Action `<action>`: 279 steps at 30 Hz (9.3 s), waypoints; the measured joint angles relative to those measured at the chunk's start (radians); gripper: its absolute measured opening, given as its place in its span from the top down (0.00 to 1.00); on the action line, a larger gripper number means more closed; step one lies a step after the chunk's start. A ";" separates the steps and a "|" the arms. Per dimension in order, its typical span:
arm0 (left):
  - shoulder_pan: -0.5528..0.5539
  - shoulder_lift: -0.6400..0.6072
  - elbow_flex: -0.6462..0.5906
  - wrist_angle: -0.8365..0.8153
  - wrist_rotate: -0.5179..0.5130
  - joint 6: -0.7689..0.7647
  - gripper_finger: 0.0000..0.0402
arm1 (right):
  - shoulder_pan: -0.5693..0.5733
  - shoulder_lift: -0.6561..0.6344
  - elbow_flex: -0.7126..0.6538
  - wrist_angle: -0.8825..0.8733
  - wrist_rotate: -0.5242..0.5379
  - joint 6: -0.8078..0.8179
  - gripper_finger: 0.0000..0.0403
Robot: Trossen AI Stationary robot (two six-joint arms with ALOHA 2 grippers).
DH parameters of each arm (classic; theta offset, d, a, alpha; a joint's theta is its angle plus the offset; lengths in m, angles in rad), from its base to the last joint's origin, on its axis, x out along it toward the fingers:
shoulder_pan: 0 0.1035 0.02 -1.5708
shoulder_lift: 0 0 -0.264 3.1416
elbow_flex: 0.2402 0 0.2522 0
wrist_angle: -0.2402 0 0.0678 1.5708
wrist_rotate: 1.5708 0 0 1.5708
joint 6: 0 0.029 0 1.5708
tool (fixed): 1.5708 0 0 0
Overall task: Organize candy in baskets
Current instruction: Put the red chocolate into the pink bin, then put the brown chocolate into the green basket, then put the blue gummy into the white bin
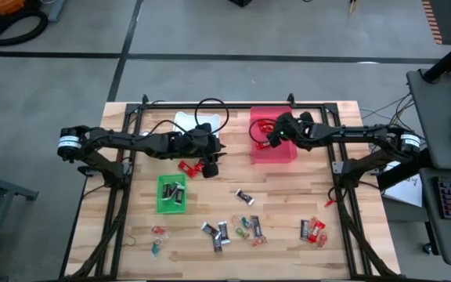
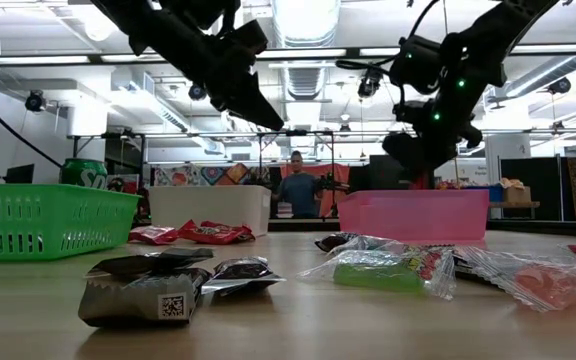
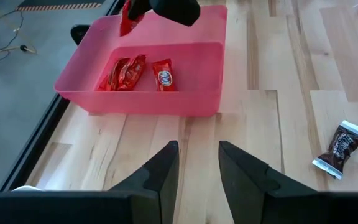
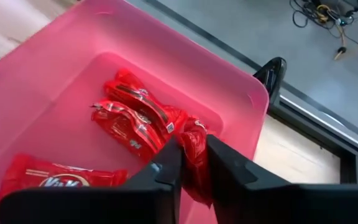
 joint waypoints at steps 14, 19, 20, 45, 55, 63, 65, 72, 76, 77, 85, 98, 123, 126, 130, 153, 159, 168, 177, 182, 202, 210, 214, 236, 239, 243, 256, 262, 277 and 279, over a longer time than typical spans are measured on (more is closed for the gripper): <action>-0.001 0.000 -0.008 -0.055 0.167 0.008 0.76 | 0.007 -0.001 0.055 0.001 -0.256 -0.013 0.74; -0.004 0.000 -0.031 -0.012 0.373 0.013 0.76 | 0.056 -0.002 0.089 0.007 -0.409 -0.024 0.74; -0.007 0.000 -0.034 0.000 0.380 0.013 0.76 | 0.072 -0.002 0.097 0.008 -0.427 -0.025 0.74; -0.150 0.282 -0.058 0.360 0.335 0.196 0.76 | 0.455 -0.052 0.242 -0.034 -0.452 -0.081 0.74; -0.149 0.413 -0.057 0.543 0.353 0.173 0.71 | 0.455 -0.055 0.236 -0.042 -0.451 -0.080 0.74; -0.142 0.468 -0.057 0.649 0.382 0.102 0.57 | 0.455 -0.054 0.223 -0.039 -0.443 -0.080 0.74; -0.139 0.490 -0.057 0.662 0.386 0.097 0.56 | 0.455 -0.054 0.219 -0.038 -0.443 -0.080 0.74; -0.132 0.567 -0.029 0.709 0.394 0.080 0.55 | 0.455 -0.053 0.196 0.001 -0.443 -0.080 0.74; -0.121 0.598 -0.007 0.710 0.451 0.059 0.55 | 0.455 -0.053 0.194 0.004 -0.443 -0.080 0.74; -0.117 0.600 -0.004 0.711 0.460 0.054 0.55 | 0.455 -0.053 0.194 0.007 -0.443 -0.080 0.74; -0.109 0.607 -0.012 0.703 0.473 0.072 0.61 | 0.455 -0.053 0.193 0.007 -0.443 -0.087 0.74; -0.107 0.606 -0.012 0.677 0.475 0.075 0.89 | 0.455 -0.053 0.193 0.007 -0.442 -0.091 0.74; -0.059 0.300 -0.014 0.272 0.461 0.075 1.00 | 0.442 -0.053 0.193 0.023 -0.231 -0.080 0.74; -0.059 0.198 -0.014 0.092 0.446 0.070 1.00 | 0.429 -0.053 0.193 0.037 -0.232 -0.088 0.74; -0.062 0.049 -0.014 -0.129 0.420 -0.005 1.00 | 0.414 -0.053 0.193 0.062 -0.230 -0.107 0.74; -0.250 -0.270 -0.081 -0.930 0.343 -0.598 1.00 | 0.401 -0.053 0.193 0.113 -0.232 -0.197 0.74; -0.268 -0.270 -0.124 -0.912 0.322 -0.669 0.98 | 0.401 -0.053 0.193 0.113 -0.232 -0.211 0.74; -0.267 -0.270 -0.127 -0.908 0.314 -0.663 0.79 | 0.401 -0.053 0.193 0.113 -0.233 -0.211 0.74; -0.267 -0.272 -0.080 -0.908 0.314 -0.567 0.67 | 0.400 -0.053 0.193 0.114 -0.233 -0.216 0.74; -0.267 -0.302 -0.033 -0.860 0.285 -0.438 0.69 | 0.392 -0.053 0.194 0.133 -0.268 -0.305 0.74; -0.241 -0.538 -0.234 -0.321 0.191 -0.012 0.81 | 0.329 -0.053 0.169 0.256 -0.429 -0.464 0.74; -0.160 -0.602 -0.379 -0.104 0.190 0.037 0.81 | 0.266 -0.053 0.156 0.256 -0.530 -0.468 0.74; -0.141 -0.611 -0.412 -0.092 0.184 -0.033 0.81 | 0.242 -0.053 0.146 0.256 -0.530 -0.435 0.74; -0.141 -0.427 -0.386 -0.235 -0.078 -0.248 0.77 | 0.219 -0.053 0.140 0.195 -0.522 -0.255 0.74; -0.141 -0.382 -0.383 -0.233 -0.099 -0.248 0.72 | 0.219 -0.053 0.140 0.195 -0.522 -0.254 0.74; -0.141 -0.334 -0.359 -0.236 -0.115 -0.246 0.65 | 0.219 -0.053 0.140 0.197 -0.522 -0.250 0.74; -0.141 -0.093 -0.260 -0.161 -0.115 -0.173 0.57 | 0.229 -0.053 0.137 0.195 -0.530 -0.230 0.74; -0.141 -0.014 -0.205 -0.159 -0.105 -0.144 0.57 | 0.246 -0.053 0.126 0.192 -0.530 -0.260 0.74; -0.143 0.011 -0.176 -0.196 0.049 -0.135 0.57 | 0.248 -0.053 0.112 0.227 -0.529 -0.354 0.74; -0.142 0.011 -0.176 -0.187 0.048 -0.123 0.57 | 0.248 -0.052 0.111 0.226 -0.529 -0.354 0.74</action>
